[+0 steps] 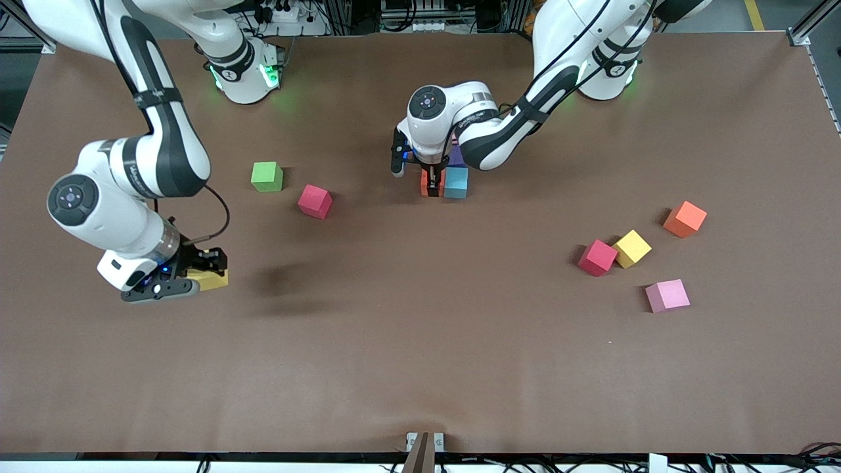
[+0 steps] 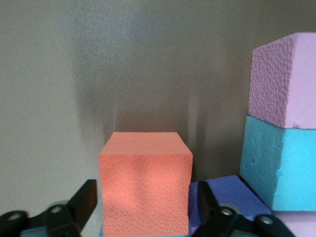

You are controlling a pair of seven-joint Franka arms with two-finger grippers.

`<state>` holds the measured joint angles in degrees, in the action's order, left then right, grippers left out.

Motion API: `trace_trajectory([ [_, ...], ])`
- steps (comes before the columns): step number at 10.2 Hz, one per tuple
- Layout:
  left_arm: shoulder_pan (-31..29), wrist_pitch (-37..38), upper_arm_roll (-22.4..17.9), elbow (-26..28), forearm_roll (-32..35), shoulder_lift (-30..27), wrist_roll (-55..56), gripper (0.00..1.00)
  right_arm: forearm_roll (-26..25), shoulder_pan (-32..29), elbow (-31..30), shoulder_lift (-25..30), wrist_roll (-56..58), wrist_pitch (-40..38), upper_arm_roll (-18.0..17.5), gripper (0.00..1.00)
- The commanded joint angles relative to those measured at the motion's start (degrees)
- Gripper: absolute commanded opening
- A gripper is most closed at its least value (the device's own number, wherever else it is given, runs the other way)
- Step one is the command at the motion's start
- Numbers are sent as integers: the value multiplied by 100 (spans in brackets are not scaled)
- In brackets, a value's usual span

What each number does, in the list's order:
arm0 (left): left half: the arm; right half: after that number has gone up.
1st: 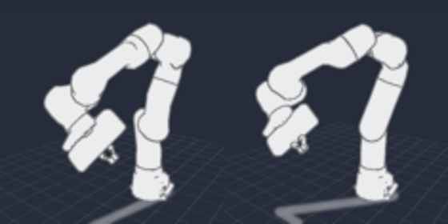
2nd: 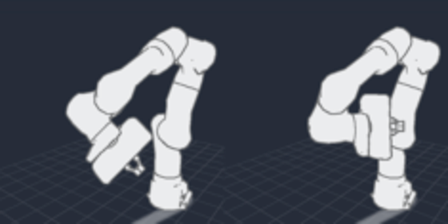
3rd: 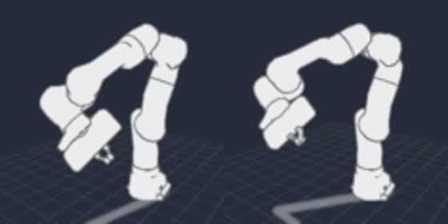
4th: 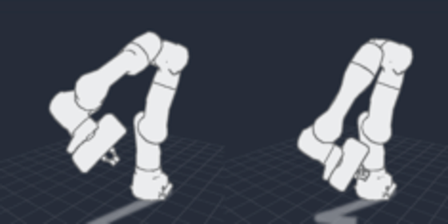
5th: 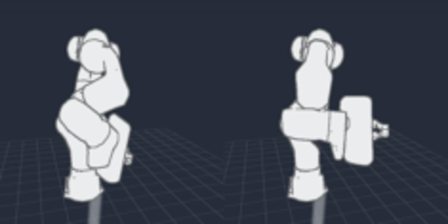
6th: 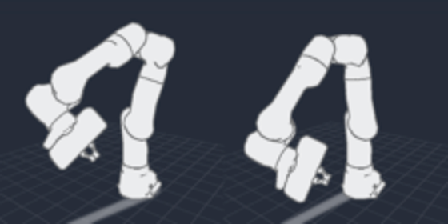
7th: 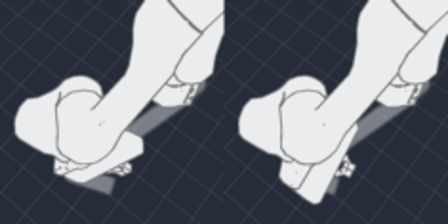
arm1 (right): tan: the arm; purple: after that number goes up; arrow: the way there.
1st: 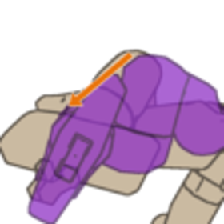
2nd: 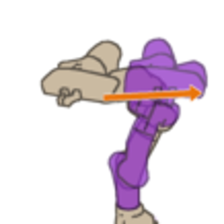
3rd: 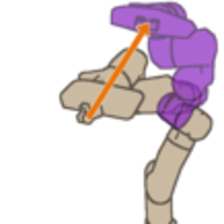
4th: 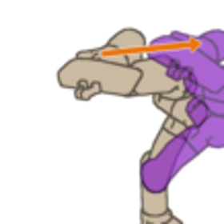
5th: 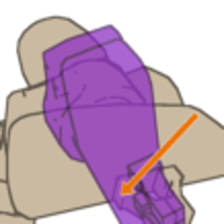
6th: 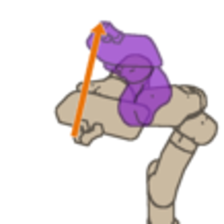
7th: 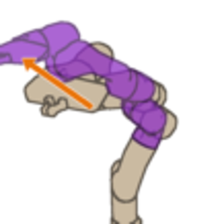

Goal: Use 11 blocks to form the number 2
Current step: 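Carry yellow with the right gripper while the left gripper releases orange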

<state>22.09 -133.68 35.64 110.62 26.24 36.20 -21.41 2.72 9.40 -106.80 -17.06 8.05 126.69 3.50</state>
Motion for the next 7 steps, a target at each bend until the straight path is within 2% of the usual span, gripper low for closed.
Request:
trace_trajectory([
  [1,-74,-70,48,65,180,-52,23,100,-61,202,-333,326,661,22,20,54],
  [4,-248,-70,267,57,110,-139,49,100,-69,457,-333,343,909,23,20,54],
  [7,-354,9,400,65,75,-473,-3,100,-69,677,-341,361,918,31,20,53],
])
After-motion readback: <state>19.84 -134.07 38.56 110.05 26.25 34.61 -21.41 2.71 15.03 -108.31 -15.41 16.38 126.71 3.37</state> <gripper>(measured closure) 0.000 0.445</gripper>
